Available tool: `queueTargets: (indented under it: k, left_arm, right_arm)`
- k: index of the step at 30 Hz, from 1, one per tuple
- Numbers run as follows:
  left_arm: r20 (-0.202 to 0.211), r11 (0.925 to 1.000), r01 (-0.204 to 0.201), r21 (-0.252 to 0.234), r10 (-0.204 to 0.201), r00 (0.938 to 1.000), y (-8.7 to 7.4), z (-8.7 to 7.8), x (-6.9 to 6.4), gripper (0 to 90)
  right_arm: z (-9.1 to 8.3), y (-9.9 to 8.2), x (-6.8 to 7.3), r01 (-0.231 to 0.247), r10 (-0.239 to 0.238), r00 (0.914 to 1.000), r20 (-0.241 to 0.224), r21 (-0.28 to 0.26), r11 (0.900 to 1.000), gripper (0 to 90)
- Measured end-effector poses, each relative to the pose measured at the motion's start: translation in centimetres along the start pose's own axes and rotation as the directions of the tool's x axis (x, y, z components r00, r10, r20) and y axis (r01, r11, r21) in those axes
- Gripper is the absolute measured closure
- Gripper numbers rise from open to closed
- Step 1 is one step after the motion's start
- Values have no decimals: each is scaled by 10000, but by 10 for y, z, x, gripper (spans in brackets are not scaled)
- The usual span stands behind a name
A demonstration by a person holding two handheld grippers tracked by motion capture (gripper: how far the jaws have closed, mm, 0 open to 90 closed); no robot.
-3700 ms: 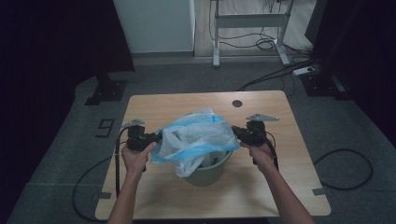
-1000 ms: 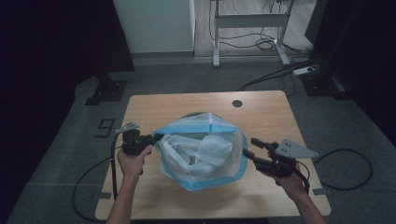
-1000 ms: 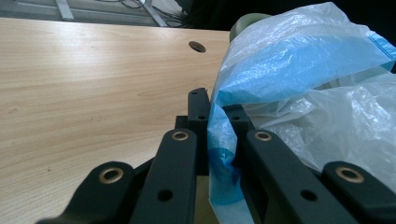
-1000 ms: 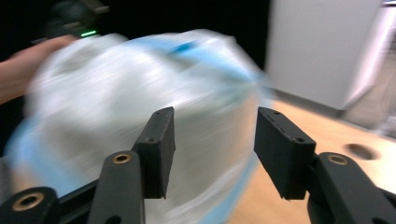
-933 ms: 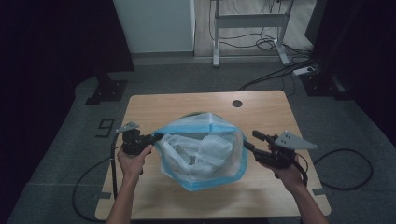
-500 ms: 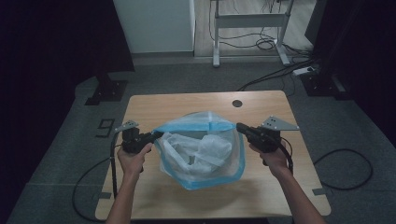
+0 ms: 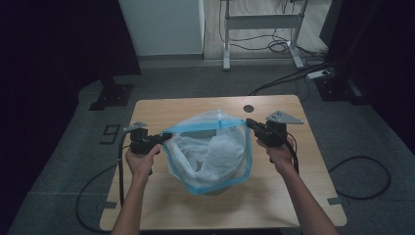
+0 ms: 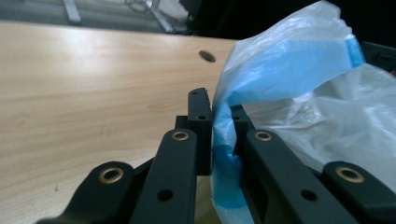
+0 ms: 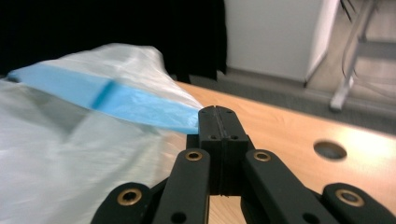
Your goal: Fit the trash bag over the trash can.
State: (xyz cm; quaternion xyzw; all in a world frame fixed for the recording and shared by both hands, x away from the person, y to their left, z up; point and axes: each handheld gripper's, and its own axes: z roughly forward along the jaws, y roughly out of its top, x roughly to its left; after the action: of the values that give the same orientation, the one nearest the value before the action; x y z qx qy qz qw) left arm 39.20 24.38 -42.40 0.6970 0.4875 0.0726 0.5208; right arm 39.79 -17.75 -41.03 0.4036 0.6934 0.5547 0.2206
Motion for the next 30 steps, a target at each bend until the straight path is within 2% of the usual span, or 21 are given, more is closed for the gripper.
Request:
queueTargets:
  k: [5, 8, 11, 13, 15, 20, 24, 28, 30]
  left_arm:
    - [-35, 9988, 150, 473, -149, 9999, -5, 15, 5, 847]
    - [-18, 9966, 220, 795, -219, 9998, -9, 24, 6, 850]
    - [-37, 9938, 222, 1094, -220, 9998, -14, 29, 7, 858]
    - [-55, 9876, 361, 1529, -357, 9993, -17, 32, 9, 861]
    - [-163, 9872, 347, 1556, -325, 9993, -20, 31, 10, 864]
    - [-55, 9913, 177, 1305, -171, 9998, -25, 23, 9, 865]
    - [-31, 9953, -8, 965, 11, 10000, -25, 19, 7, 864]
    - [-33, 9975, -165, 693, 168, 9999, -25, 15, 6, 865]
    - [-31, 9980, -244, 579, 247, 9997, -26, 13, 5, 864]
  right_arm:
    - [25, -18, -6, -532, 529, 9986, 58, 813, 9953, 892]
    - [36, -28, -2, -568, 574, 9983, -21, 1188, 9913, 892]
    - [41, -34, 2, -584, 597, 9982, -50, 1473, 9874, 892]
    - [43, -37, 2, -672, 678, 9977, 24, 1742, 9824, 892]
    - [45, -42, 1, -722, 691, 9974, 223, 2077, 9755, 892]
    - [38, -50, -6, -1139, 1123, 9935, 188, 1751, 9779, 891]
    - [29, -50, -11, -1540, 1537, 9881, 101, 1029, 9827, 880]
    - [16, -46, -12, -1489, 1487, 9889, 72, 455, 9878, 794]
    - [7, -45, -12, -1447, 1443, 9894, 155, 272, 9891, 719]
